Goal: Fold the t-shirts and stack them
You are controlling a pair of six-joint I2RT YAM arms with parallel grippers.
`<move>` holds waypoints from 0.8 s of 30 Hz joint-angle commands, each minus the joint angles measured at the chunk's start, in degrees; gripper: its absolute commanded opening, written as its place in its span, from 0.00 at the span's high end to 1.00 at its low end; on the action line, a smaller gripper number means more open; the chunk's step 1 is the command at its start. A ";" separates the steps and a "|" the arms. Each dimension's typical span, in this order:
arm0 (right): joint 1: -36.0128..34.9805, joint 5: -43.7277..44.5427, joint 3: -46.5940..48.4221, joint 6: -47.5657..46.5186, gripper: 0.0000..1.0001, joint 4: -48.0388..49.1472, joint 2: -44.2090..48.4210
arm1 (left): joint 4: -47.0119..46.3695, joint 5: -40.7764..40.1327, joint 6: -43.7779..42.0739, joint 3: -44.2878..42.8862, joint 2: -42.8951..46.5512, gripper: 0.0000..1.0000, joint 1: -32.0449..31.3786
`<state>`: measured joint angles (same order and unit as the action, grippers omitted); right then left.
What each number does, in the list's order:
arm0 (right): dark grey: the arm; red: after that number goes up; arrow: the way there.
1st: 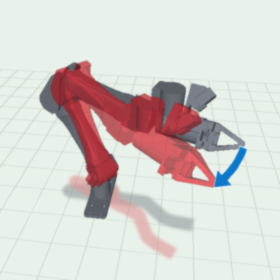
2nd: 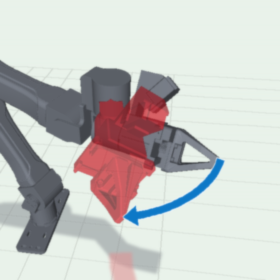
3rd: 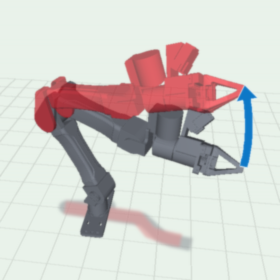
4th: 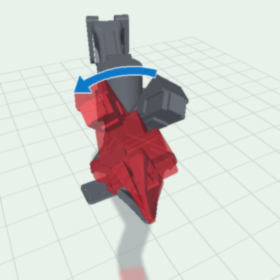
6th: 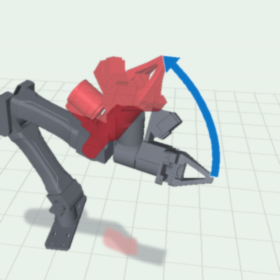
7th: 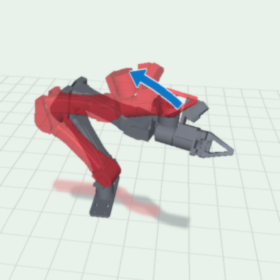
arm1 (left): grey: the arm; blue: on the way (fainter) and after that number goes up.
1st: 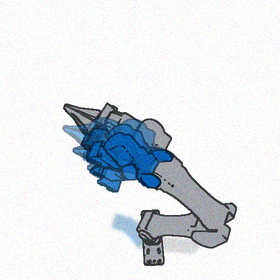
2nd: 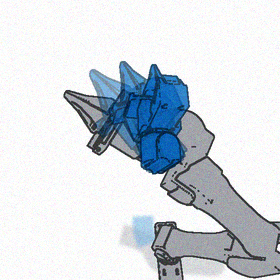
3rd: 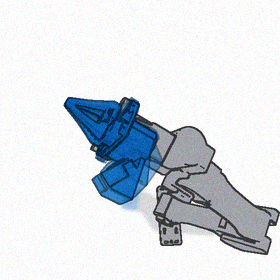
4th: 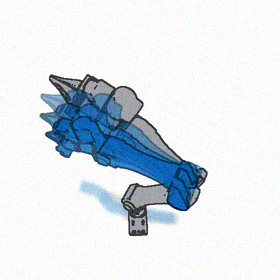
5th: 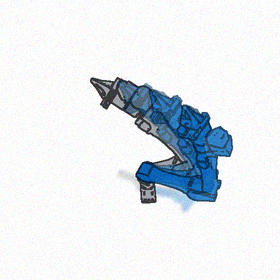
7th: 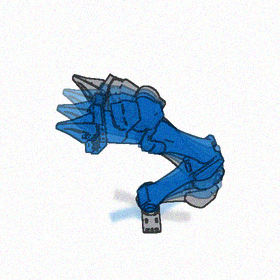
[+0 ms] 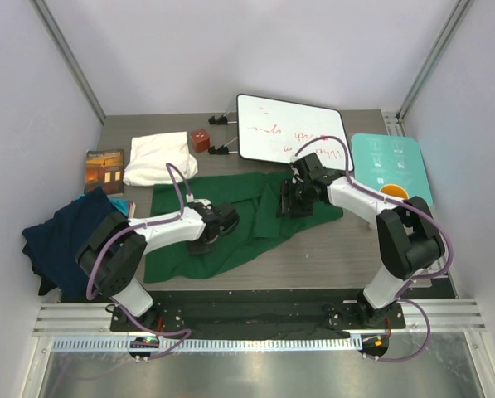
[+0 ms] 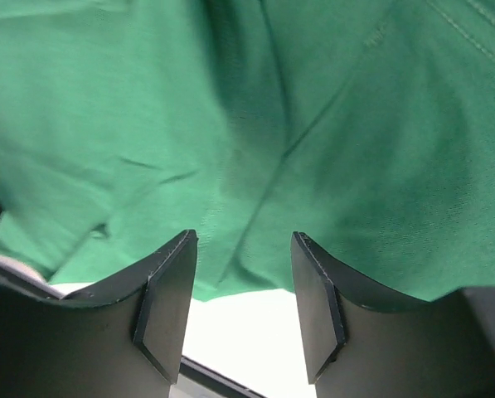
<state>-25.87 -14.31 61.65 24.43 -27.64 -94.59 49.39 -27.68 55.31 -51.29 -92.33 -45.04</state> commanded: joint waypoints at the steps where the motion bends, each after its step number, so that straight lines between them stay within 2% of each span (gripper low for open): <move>1: -0.15 2.53 -0.74 -1.57 0.45 3.72 -1.03 | -2.19 -0.18 1.64 2.24 0.84 0.70 -0.32; 7: -0.06 0.60 -3.11 -0.52 0.41 9.00 -2.53 | -2.19 0.08 1.73 2.25 0.40 0.70 -0.40; 24: -0.15 -1.60 -0.92 -1.05 0.41 11.20 -5.52 | -2.10 0.17 1.29 0.66 -1.53 0.70 -0.32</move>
<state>-25.87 -14.92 58.83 23.92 -18.96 -99.72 48.73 -28.10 55.48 -50.61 -91.81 -45.25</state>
